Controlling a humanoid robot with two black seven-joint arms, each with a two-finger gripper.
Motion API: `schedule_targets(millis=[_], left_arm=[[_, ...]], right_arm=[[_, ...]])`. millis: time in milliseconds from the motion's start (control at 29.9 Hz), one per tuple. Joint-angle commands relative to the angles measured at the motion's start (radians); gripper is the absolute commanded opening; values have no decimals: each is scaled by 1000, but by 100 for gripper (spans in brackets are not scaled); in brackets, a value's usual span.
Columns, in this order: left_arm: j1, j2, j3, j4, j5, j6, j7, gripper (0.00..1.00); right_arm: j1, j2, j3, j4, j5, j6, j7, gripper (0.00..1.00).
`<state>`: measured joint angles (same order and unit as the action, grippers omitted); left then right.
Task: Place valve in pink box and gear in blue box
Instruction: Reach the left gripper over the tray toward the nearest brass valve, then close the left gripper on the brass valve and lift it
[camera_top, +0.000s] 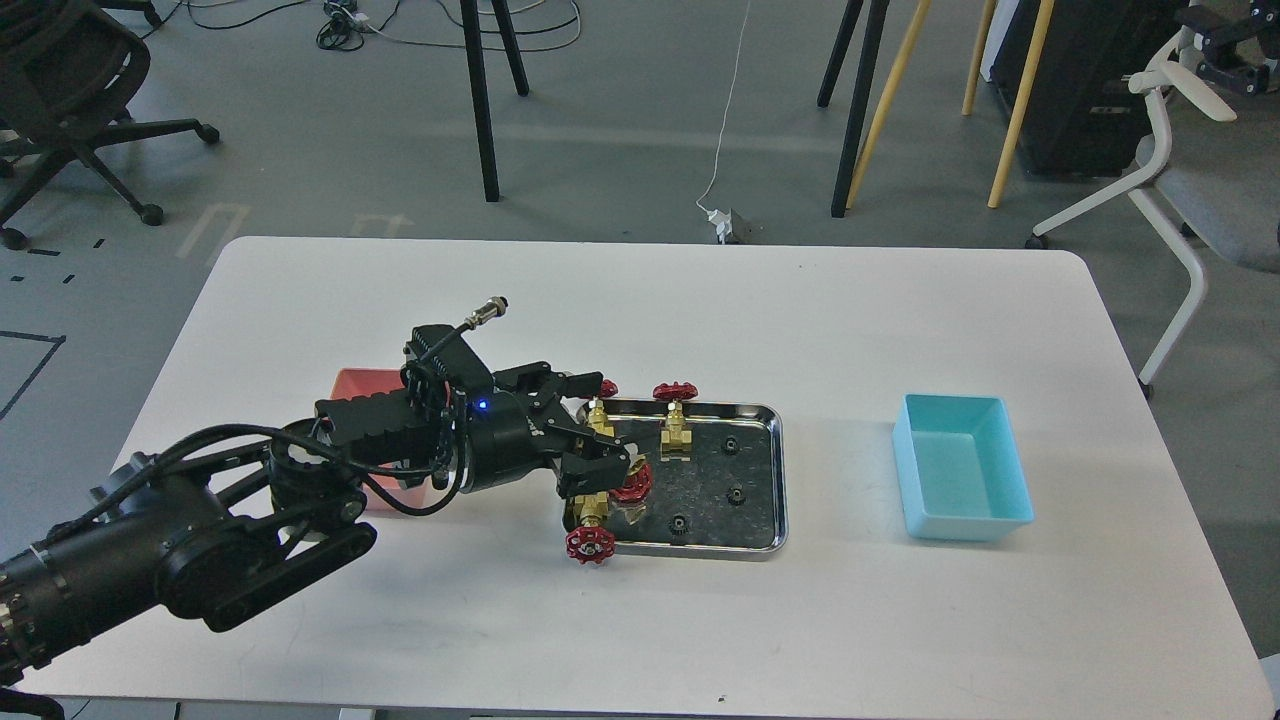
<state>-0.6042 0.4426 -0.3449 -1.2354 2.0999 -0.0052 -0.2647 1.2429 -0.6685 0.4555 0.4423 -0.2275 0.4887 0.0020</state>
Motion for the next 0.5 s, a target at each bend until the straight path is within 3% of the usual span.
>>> schedule_targets(millis=[0,234,468], left_arm=[[38,-53,0,60,52,27,19,99],[40,-146,-6,194,52,82,27,99],[40,-171,-3,252,54,102,27,98]], right_arm=[[3,3,-5,1,0,0,-1,99],[3,7,-32,-1,0,0,3,99],[3,9,-34,-2,0,0,3,99]])
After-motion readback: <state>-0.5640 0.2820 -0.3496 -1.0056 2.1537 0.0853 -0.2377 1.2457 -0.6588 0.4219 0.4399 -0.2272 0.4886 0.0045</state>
